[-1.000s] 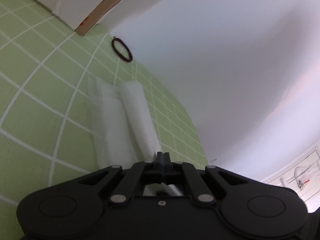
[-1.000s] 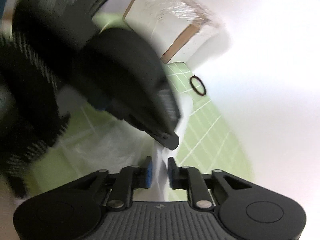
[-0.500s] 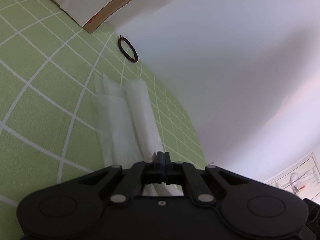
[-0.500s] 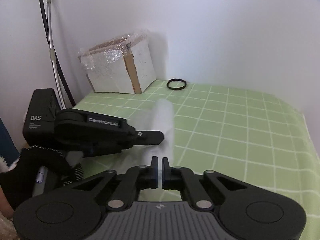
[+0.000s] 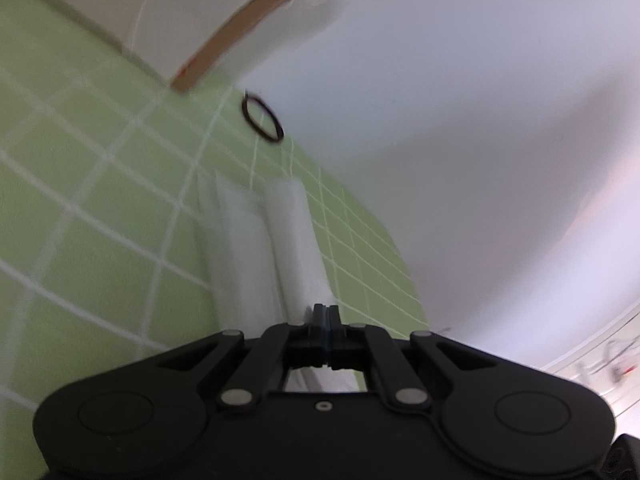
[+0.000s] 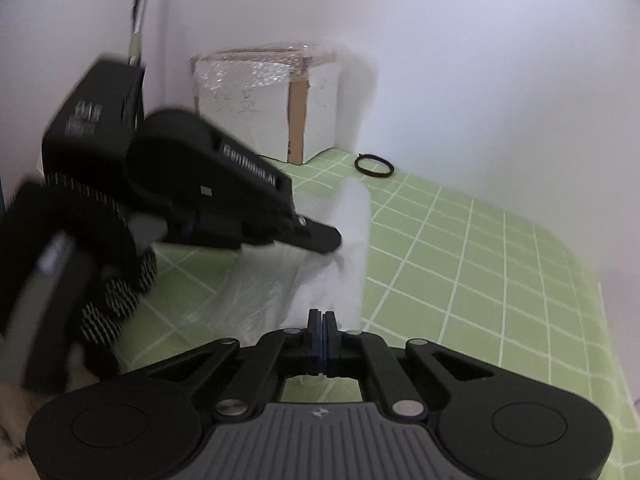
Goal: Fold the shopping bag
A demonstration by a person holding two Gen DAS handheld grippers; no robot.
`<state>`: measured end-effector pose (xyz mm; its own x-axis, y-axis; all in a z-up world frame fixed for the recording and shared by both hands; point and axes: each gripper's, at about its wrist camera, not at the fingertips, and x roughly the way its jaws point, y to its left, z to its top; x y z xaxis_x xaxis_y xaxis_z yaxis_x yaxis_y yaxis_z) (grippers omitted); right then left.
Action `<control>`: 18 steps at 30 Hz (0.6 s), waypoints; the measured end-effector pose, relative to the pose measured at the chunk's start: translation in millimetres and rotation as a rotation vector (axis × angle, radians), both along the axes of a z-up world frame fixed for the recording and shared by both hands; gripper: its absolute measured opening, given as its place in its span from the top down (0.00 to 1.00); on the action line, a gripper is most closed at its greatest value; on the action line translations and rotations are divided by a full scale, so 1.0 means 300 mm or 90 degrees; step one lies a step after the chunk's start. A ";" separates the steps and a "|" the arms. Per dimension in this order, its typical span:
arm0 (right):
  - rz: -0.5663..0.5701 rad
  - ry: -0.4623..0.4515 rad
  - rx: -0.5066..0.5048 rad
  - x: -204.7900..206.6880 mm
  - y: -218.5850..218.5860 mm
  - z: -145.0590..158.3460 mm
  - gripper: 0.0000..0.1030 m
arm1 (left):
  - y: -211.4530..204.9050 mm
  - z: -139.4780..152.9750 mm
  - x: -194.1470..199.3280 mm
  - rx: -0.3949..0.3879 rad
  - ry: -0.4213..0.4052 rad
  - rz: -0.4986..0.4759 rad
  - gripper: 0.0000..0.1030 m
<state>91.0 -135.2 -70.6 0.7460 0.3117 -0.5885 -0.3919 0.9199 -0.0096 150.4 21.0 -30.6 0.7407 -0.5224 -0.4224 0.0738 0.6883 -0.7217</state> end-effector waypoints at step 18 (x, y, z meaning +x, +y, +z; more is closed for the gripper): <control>-0.067 0.080 0.238 0.071 -0.204 -0.002 0.58 | 0.028 -0.101 -0.017 -0.026 0.015 0.009 0.98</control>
